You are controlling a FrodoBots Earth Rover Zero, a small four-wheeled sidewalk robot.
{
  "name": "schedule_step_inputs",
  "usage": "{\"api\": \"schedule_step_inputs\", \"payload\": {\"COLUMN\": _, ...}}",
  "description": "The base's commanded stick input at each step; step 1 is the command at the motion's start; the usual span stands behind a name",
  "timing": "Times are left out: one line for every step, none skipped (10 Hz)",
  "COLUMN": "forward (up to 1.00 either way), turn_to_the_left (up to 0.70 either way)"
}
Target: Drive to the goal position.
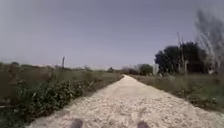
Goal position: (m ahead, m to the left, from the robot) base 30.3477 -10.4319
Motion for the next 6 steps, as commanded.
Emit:
{"api": "schedule_step_inputs", "payload": {"forward": 0.70, "turn_to_the_left": -0.34}}
{"api": "schedule_step_inputs", "payload": {"forward": 0.70, "turn_to_the_left": -0.25}}
{"api": "schedule_step_inputs", "payload": {"forward": 0.70, "turn_to_the_left": 0.00}}
{"api": "schedule_step_inputs", "payload": {"forward": 0.70, "turn_to_the_left": 0.00}}
{"api": "schedule_step_inputs", "payload": {"forward": 0.70, "turn_to_the_left": 0.00}}
{"api": "schedule_step_inputs", "payload": {"forward": 0.70, "turn_to_the_left": 0.00}}
